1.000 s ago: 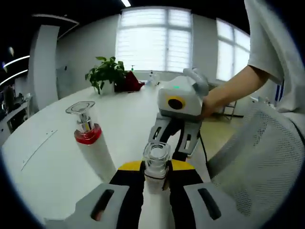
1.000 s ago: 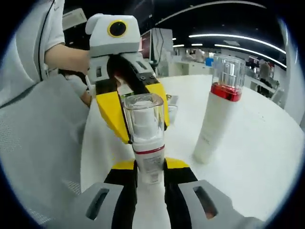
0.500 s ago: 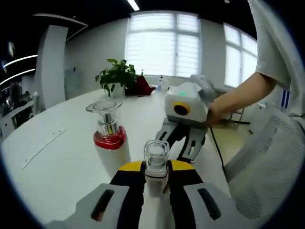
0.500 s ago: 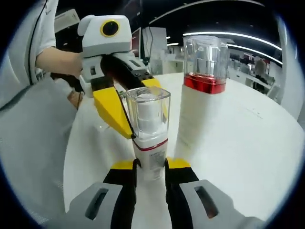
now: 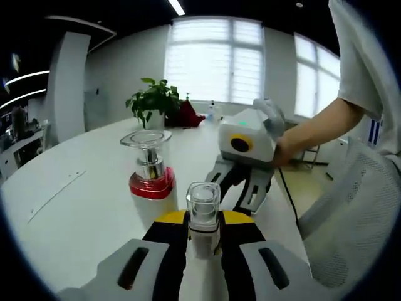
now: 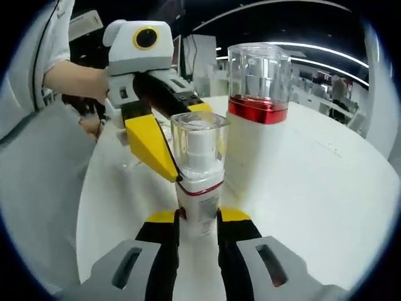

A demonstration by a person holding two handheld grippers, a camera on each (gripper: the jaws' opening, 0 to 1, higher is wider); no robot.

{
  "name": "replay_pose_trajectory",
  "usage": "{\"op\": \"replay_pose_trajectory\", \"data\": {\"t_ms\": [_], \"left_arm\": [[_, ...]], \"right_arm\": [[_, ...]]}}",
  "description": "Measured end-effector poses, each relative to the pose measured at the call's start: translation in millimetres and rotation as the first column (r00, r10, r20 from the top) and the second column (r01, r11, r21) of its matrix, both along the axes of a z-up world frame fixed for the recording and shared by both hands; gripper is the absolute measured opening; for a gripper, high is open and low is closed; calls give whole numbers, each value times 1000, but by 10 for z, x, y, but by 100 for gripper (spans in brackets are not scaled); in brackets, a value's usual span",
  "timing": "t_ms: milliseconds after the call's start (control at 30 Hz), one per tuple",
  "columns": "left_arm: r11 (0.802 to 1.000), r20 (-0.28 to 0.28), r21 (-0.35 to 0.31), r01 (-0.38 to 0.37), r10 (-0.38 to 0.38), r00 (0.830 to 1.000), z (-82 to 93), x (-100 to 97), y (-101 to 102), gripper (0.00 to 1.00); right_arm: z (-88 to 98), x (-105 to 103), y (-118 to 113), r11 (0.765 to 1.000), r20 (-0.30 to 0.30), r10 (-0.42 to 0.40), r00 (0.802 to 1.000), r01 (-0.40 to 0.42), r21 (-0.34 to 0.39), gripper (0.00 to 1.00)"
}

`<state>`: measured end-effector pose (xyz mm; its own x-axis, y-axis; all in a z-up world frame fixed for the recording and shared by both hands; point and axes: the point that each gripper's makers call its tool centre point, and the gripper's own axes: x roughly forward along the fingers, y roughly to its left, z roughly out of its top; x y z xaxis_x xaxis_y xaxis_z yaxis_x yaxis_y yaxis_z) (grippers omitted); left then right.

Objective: Arrange the skincare products in the storage area until every visible bottle or jar stands upright without overlapping.

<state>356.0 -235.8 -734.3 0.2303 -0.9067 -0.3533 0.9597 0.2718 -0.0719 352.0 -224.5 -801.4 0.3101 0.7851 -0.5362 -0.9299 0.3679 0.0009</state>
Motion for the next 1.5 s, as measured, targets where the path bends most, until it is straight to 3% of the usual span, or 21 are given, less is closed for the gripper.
{"op": "replay_pose_trajectory", "data": {"t_ms": [200,700,1267,1500], "left_arm": [[1000,-1,10,14,-14,1000,-12,-31,-2,17],[999,4,30,12,-12,1000,-37,-36,17,18],[996,-17,87,-36,38,999,-5,-142,239,27],[992,-56,100,-78,84,995,-8,-219,424,36]], "right_arm": [[-72,-18,-33,999,27,-2,1000,3,-45,22],[-78,15,-72,998,26,-19,999,20,-56,22],[-41,-138,-160,990,9,-93,996,94,-102,39],[100,-223,-184,985,8,-151,988,151,-87,49]]}}
